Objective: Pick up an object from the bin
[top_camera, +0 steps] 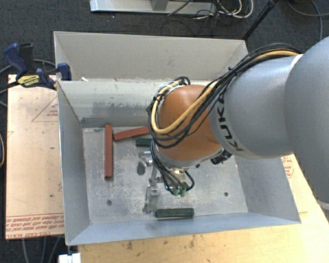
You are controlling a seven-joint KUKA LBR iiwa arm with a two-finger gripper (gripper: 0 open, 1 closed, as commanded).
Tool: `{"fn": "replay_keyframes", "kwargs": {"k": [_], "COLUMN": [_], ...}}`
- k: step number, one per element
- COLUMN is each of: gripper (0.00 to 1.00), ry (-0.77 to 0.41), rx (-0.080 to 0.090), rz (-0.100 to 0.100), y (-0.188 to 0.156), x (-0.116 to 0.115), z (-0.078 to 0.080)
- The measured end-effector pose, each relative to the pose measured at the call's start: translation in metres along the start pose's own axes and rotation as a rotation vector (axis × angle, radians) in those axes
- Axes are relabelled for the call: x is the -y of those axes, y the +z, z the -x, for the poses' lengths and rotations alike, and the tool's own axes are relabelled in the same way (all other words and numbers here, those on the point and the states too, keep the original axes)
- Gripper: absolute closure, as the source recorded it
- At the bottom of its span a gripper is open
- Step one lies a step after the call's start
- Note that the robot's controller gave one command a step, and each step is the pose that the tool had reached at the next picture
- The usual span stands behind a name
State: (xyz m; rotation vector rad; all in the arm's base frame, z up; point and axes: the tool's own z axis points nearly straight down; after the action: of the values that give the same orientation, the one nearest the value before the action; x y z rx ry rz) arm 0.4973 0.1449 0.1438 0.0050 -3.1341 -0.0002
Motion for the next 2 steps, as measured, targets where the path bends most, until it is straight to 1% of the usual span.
{"fn": "replay_keyframes", "kwargs": {"k": [1,2], "gripper": [0.00,0.00], "ry": [0.014,0.175], "rx": [0.012,0.009], "rz": [0.002,0.002], "y": [0.070,0.073], "x": [0.043,0.055], "z": [-0.017,0.031]}}
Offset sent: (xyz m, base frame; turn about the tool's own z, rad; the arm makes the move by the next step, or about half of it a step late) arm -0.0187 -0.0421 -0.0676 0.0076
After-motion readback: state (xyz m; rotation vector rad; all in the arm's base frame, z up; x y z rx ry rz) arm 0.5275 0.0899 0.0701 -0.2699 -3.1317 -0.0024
